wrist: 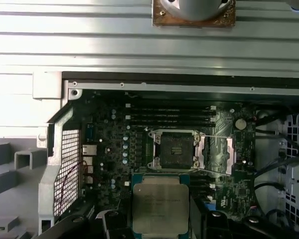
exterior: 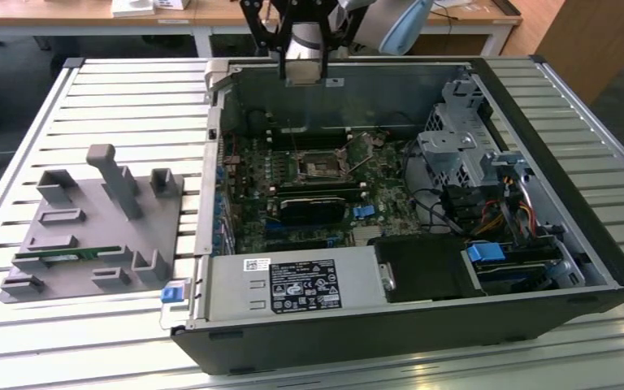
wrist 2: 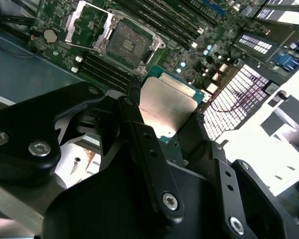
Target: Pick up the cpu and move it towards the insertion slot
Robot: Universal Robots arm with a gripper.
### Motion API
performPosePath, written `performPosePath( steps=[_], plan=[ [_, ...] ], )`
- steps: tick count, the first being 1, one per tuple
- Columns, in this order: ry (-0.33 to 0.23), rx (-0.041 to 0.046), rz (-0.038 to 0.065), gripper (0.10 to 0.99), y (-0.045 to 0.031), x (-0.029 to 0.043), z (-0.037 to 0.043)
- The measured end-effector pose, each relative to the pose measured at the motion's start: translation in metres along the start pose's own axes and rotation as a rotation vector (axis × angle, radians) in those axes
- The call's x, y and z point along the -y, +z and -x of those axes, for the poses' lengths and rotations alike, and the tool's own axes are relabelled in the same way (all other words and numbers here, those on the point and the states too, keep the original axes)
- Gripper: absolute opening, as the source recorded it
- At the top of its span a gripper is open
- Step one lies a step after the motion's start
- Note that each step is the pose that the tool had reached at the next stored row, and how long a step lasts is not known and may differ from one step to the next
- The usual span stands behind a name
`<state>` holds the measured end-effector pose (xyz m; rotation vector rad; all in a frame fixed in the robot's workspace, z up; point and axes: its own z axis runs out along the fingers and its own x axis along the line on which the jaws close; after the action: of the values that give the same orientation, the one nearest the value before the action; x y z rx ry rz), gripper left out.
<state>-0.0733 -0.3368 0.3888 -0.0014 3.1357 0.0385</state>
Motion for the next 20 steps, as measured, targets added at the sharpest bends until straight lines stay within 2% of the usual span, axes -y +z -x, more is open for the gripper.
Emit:
performPosePath(
  steps=[6, 13, 20],
  plan=[
    [0.001, 0.0, 0.0, 0.545, 0.0018, -0.005, 0.0112],
    [0.001, 0.0, 0.0, 0.545, 0.0031, -0.0072, 0.0266],
    [0.003, 0.0006, 0.0, 0.545, 0.0041, -0.0071, 0.0343]
  ],
)
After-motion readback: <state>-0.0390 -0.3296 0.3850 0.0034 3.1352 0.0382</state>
